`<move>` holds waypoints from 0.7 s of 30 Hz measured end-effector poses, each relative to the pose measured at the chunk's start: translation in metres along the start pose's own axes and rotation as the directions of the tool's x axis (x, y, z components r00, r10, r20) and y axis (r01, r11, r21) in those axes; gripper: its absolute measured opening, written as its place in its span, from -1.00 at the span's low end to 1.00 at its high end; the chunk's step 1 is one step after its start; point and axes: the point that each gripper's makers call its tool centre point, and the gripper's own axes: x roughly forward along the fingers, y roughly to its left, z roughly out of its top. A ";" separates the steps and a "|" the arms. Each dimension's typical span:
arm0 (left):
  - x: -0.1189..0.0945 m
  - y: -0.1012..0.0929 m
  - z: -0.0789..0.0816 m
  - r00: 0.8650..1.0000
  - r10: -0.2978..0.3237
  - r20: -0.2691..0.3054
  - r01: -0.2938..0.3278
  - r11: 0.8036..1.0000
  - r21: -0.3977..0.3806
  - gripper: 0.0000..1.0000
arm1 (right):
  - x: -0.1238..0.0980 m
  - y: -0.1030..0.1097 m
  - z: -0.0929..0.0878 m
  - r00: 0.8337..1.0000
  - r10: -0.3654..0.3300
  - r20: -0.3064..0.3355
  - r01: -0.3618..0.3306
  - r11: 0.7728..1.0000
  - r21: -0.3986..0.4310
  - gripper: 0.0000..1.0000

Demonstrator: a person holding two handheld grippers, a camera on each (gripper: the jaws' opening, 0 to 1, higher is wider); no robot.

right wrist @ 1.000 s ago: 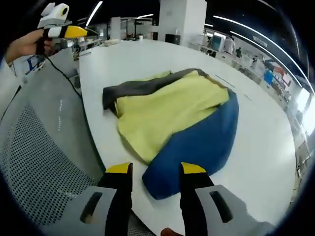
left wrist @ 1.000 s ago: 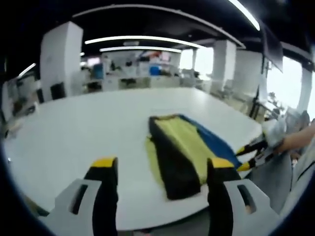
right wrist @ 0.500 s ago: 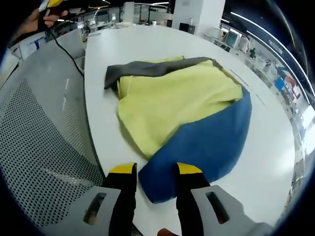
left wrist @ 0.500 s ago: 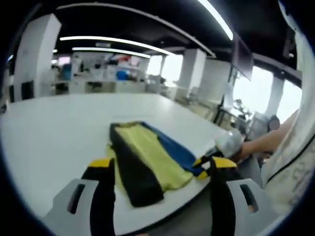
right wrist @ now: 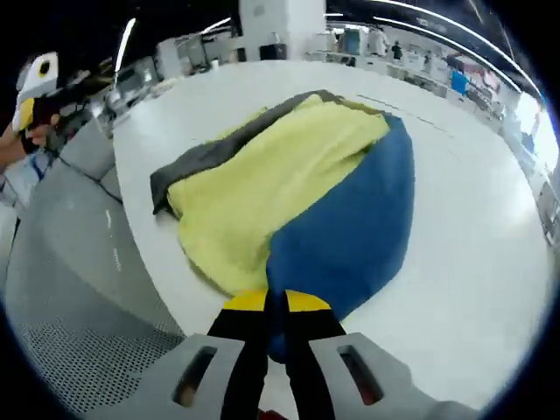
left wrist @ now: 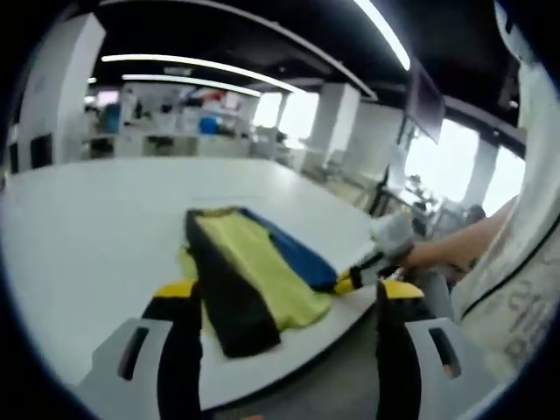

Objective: Fold the garment on the visible template until the final outline fits inside the template.

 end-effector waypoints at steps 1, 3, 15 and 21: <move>0.000 0.000 -0.001 1.000 0.000 -0.001 0.000 1.000 0.000 0.56 | -0.005 0.002 0.001 1.000 -0.005 0.001 0.005 1.000 -0.001 -0.89; 0.000 -0.001 -0.001 1.000 -0.001 -0.003 0.001 1.000 0.001 0.56 | -0.009 0.000 0.006 0.999 0.000 0.032 -0.001 0.999 0.045 -0.90; 0.002 -0.003 -0.002 1.000 -0.007 -0.008 0.007 1.000 0.003 0.58 | -0.043 -0.030 0.056 0.964 -0.054 0.260 -0.044 0.933 0.358 -0.90; 0.002 -0.003 -0.004 1.000 -0.008 -0.014 0.008 1.000 0.000 0.58 | -0.063 -0.061 0.073 0.934 -0.120 0.336 -0.050 0.888 0.456 -0.91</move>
